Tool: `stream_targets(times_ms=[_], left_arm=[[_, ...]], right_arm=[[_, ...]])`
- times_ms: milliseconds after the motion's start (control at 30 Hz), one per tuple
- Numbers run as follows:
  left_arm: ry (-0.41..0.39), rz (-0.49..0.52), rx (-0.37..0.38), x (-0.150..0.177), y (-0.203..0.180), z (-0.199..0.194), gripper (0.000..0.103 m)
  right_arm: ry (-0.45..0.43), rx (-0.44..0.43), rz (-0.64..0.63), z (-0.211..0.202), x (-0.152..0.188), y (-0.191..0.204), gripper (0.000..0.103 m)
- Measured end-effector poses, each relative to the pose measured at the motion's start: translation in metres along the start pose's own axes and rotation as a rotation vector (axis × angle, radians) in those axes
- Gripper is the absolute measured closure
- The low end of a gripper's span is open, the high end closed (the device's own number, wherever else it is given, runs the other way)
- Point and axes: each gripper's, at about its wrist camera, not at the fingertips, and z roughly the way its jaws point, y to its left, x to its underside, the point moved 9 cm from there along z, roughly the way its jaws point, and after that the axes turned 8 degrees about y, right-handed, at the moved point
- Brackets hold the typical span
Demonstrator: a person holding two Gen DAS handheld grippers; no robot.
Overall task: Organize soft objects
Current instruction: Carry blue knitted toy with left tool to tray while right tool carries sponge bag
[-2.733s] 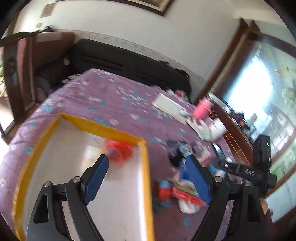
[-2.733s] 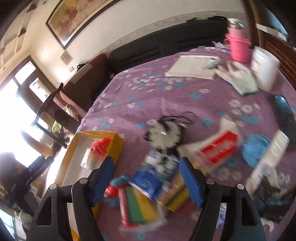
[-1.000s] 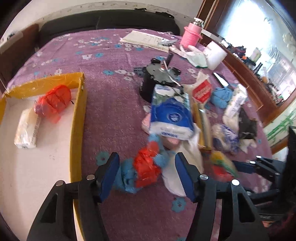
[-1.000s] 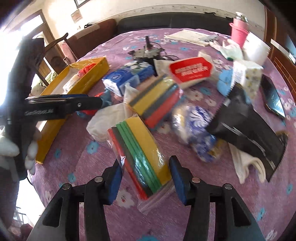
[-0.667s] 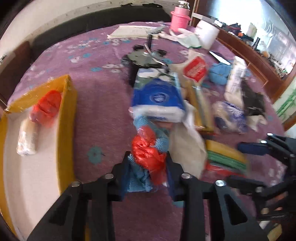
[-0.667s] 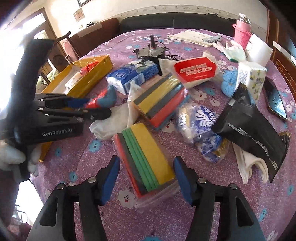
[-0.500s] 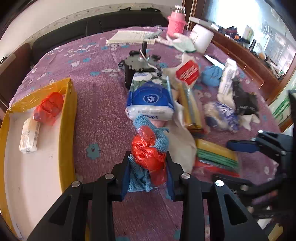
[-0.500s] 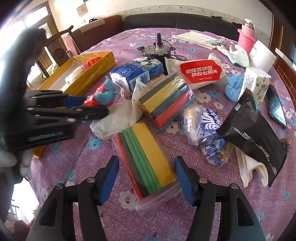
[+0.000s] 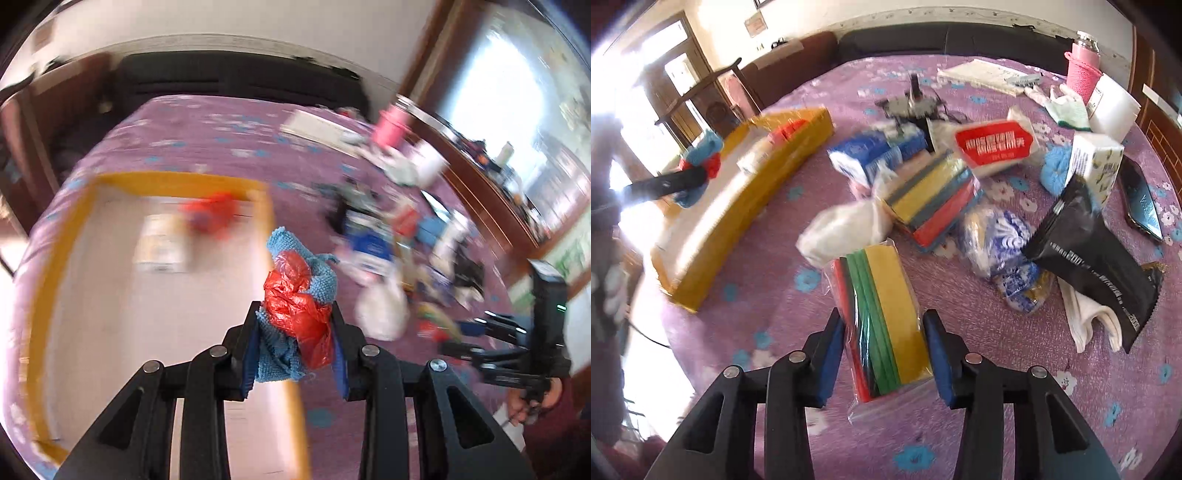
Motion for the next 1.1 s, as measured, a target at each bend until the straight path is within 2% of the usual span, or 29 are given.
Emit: stream_targets(times_ms=[100,267,400,567,700,767,867,1000,1100], left_arm=[[0.001,-0.08,-0.051,-0.009,0.054,-0.007,0.071],[0.046,-0.179,-0.09,-0.026,0.116,0.01,0.071],[0.076,-0.231,-0.096,-0.045,0.148,0.036,0.071],[0.087,-0.272,-0.077,-0.065,0.17,0.062,0.071],[0.051,-0.331,-0.047,-0.075,0.18,0.06,0.062],[0.028,-0.346,-0.023,-0.075,0.18,0.053,0.048],[-0.013,-0.345,-0.025,-0.071,0.183,0.035,0.039],[-0.069,-0.35,-0.02,-0.062,0.183,0.009,0.031],[-0.094,-0.345,-0.018,-0.057,0.178,-0.002,0.028]], right_arm=[[-0.031,-0.051,-0.002,-0.015,-0.013,0.017,0.057],[-0.038,-0.141,-0.04,-0.014,-0.05,0.066,0.057],[-0.018,-0.18,-0.063,0.003,-0.082,0.111,0.056],[0.018,-0.249,-0.017,0.037,-0.133,0.153,0.056],[0.038,-0.216,-0.015,0.067,-0.166,0.175,0.056],[0.049,-0.17,-0.022,0.082,-0.175,0.181,0.056],[0.046,-0.111,-0.021,0.097,-0.184,0.178,0.054],[0.028,-0.077,-0.025,0.107,-0.191,0.171,0.036],[-0.007,-0.07,-0.026,0.096,-0.191,0.165,0.032]])
